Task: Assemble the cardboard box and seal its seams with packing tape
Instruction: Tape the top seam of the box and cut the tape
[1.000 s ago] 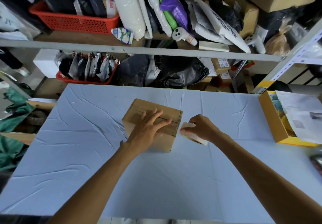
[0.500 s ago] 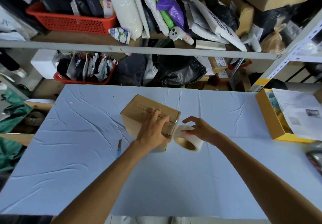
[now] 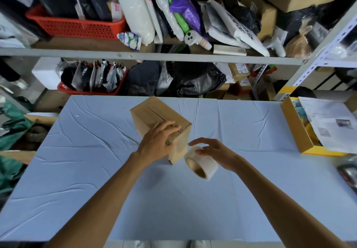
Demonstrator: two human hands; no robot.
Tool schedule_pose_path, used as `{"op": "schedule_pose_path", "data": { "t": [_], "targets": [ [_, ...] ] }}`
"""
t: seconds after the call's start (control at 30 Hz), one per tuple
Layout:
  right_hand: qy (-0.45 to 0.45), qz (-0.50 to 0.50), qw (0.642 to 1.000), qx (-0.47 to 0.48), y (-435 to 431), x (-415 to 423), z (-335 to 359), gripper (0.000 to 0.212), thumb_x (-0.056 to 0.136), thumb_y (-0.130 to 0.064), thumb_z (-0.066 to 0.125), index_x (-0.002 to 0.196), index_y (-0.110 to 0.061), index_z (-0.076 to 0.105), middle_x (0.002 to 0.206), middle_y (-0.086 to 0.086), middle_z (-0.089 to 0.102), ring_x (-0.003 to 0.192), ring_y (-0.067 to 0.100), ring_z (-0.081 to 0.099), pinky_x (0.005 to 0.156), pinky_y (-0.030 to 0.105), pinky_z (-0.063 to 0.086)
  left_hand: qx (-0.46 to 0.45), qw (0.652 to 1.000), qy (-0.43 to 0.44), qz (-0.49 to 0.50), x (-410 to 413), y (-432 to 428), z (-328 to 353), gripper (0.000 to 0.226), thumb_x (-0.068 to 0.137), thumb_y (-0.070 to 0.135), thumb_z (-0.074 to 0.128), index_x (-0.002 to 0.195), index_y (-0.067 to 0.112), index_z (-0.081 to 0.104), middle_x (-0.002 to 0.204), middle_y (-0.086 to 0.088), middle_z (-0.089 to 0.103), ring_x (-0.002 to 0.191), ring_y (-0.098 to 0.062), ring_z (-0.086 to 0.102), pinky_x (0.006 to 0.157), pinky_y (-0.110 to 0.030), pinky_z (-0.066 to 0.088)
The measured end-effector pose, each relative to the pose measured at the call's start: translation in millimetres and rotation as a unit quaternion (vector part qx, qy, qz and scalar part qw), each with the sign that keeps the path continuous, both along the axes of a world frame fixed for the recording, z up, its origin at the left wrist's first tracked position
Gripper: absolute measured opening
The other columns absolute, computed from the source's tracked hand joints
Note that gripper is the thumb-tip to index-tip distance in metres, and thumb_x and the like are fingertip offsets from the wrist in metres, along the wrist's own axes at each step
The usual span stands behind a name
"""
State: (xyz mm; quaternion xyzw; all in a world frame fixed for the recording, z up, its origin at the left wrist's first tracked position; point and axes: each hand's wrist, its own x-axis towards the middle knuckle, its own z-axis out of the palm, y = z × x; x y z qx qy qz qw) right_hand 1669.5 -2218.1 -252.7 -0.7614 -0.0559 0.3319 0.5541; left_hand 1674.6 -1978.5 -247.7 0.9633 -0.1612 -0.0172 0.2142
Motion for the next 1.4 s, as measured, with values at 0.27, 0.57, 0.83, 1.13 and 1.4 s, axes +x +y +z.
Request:
{"op": "schedule_pose_path", "data": {
  "t": [0.27, 0.57, 0.83, 1.13, 1.4],
  "targets": [
    [0.029, -0.012, 0.977, -0.21, 17.1, 4.4, -22.3, 0.03, 0.084, -0.042, 0.068, 0.076, -0.013, 0.067, 0.074, -0.002, 0.061, 0.068, 0.016, 0.051, 0.061, 0.026, 0.035, -0.032, 0.999, 0.003, -0.004, 4.0, 3.9, -1.1, 0.06, 0.084, 0.019, 0.064, 0.141, 0.028, 0.045, 0.147, 0.009, 0.037, 0.136, -0.012, 0.033, 0.105, -0.025, 0.034],
    [0.001, 0.0, 0.999, -0.032, -10.5, -12.1, -17.0, 0.023, 0.079, -0.026, 0.068, 0.103, -0.028, 0.071, 0.101, -0.003, 0.073, 0.091, 0.013, 0.067, 0.076, 0.022, 0.047, -0.031, 0.999, 0.003, -0.006, 4.9, 3.5, -4.9, 0.061, 0.085, 0.021, 0.065, 0.141, 0.028, 0.044, 0.148, 0.008, 0.037, 0.137, -0.012, 0.033, 0.106, -0.024, 0.031],
    [-0.018, 0.01, 0.979, -0.205, -8.7, -5.4, -23.4, 0.047, 0.075, -0.038, 0.079, 0.089, 0.005, 0.07, 0.077, 0.012, 0.062, 0.071, 0.022, 0.055, 0.067, 0.031, 0.039, -0.029, 0.999, -0.006, -0.012, 4.0, 2.0, -3.1, 0.06, 0.084, 0.021, 0.066, 0.141, 0.026, 0.045, 0.145, 0.008, 0.04, 0.134, -0.016, 0.036, 0.107, -0.029, 0.036],
    [-0.041, -0.003, 0.998, -0.04, -22.5, -20.8, -14.1, 0.021, 0.085, -0.018, 0.07, 0.102, -0.03, 0.073, 0.103, 0.006, 0.072, 0.091, 0.023, 0.064, 0.076, 0.026, 0.047, -0.017, 1.0, -0.021, -0.01, 2.3, 0.0, -3.1, 0.059, 0.086, 0.021, 0.063, 0.142, 0.026, 0.044, 0.148, 0.004, 0.038, 0.136, -0.018, 0.034, 0.106, -0.029, 0.033],
    [0.013, -0.065, 0.996, -0.067, -11.2, -23.9, -32.6, 0.014, 0.081, -0.021, 0.075, 0.092, -0.014, 0.076, 0.093, -0.004, 0.075, 0.09, 0.009, 0.066, 0.075, 0.01, 0.045, -0.039, 0.999, 0.0, 0.006, 1.0, 1.6, -1.7, 0.062, 0.085, 0.022, 0.065, 0.142, 0.028, 0.043, 0.149, 0.008, 0.035, 0.137, -0.017, 0.033, 0.102, -0.03, 0.039]
  ]
}}
